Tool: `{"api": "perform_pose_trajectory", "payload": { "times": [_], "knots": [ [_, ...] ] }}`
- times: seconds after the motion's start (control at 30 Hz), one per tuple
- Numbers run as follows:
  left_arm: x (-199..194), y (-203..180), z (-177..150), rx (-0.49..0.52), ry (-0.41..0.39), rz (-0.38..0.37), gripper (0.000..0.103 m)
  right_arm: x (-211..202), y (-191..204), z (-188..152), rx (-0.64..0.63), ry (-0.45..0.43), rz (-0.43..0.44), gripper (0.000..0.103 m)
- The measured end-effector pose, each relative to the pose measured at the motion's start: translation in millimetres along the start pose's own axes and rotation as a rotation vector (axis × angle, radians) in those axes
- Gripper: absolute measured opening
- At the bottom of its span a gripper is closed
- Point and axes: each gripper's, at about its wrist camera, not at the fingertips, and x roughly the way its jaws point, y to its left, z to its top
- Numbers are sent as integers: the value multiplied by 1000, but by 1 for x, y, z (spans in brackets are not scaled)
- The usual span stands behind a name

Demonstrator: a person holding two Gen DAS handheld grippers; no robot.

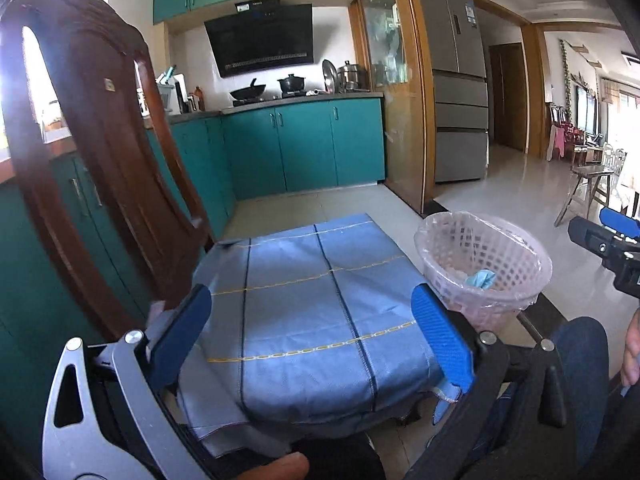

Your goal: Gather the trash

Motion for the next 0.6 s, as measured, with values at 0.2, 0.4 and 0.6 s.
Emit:
{"api": "perform_pose_trajectory", "payload": {
  "times": [0.2, 0.4, 0.6],
  "knots": [
    [-24, 5, 5, -7, -36, 12, 100, -26, 16, -3, -70, -40, -44, 99],
    [-45, 5, 9, -25, -74, -11, 100, -42, 24, -2, -96, -74, -56, 99],
    [-48, 1, 6, -28, -71, -34, 100, -46, 22, -4, -101, -80, -92, 99]
  ]
}}
